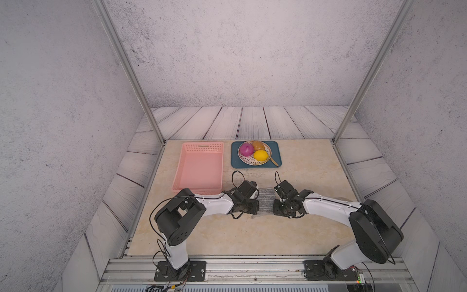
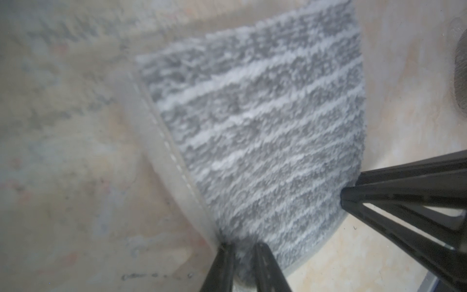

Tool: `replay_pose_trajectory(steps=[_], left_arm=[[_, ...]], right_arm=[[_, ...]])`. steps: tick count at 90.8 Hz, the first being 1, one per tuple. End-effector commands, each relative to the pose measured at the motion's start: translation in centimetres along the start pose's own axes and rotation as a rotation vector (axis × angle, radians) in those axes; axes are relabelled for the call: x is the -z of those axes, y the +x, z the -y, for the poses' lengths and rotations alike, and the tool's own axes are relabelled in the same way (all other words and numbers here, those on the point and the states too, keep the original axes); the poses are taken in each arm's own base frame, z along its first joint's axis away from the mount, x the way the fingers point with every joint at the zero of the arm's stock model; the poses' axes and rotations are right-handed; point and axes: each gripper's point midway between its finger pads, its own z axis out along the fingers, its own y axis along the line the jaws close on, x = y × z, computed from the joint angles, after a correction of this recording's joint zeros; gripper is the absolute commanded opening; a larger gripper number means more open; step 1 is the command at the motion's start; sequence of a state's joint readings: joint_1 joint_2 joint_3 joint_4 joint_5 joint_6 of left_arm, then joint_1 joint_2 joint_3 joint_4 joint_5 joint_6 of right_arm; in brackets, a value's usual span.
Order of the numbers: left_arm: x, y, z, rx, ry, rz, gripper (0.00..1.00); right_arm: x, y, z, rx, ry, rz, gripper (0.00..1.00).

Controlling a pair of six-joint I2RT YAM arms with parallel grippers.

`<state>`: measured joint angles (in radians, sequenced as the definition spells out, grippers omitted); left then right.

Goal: Fold the square dishcloth
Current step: Smooth out the cleaning item at the center of the board.

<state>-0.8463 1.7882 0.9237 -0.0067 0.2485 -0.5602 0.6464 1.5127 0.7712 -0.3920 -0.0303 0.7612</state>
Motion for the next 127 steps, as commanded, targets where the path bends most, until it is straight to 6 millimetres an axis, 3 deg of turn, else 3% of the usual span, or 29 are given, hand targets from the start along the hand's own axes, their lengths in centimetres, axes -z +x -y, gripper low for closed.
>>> replay_pose_trajectory(steps=[1,19,37,57,70,84,127], left_arm=[[0.3,1.5,-0.7,0.000,-0.010,-0.045,0.26],[3.1,-0.9,1.8,-0.011,0.058,0.028,0.49],[5.2,-3.1,3.3,-0.009,0.083,0.095,0.50],[4.6,-6.0,1.9,0.044,0.064,0.127,0.44],[3.1,-7.7,0.4,0.068,0.049,0.124,0.41],[1.3,-8.1,-0.7,0.088,0.037,0.099,0.40],[-0.4,-7.3,-2.3,0.120,0.025,0.063,0.39]], right_arm=[[1.1,-0.1,0.6,-0.008,0.023,0.011,0.17],[4.8,-2.4,-0.3,0.015,0.014,0.110,0.19],[7.7,-5.5,-1.0,0.031,0.029,0.228,0.23],[8.7,-9.2,-3.2,0.069,0.006,0.293,0.23],[7.8,-10.9,-3.9,0.079,0.006,0.292,0.22],[6.0,-11.6,-4.2,0.069,-0.007,0.259,0.21],[0.0,-10.9,-3.0,0.023,0.021,0.142,0.21]])
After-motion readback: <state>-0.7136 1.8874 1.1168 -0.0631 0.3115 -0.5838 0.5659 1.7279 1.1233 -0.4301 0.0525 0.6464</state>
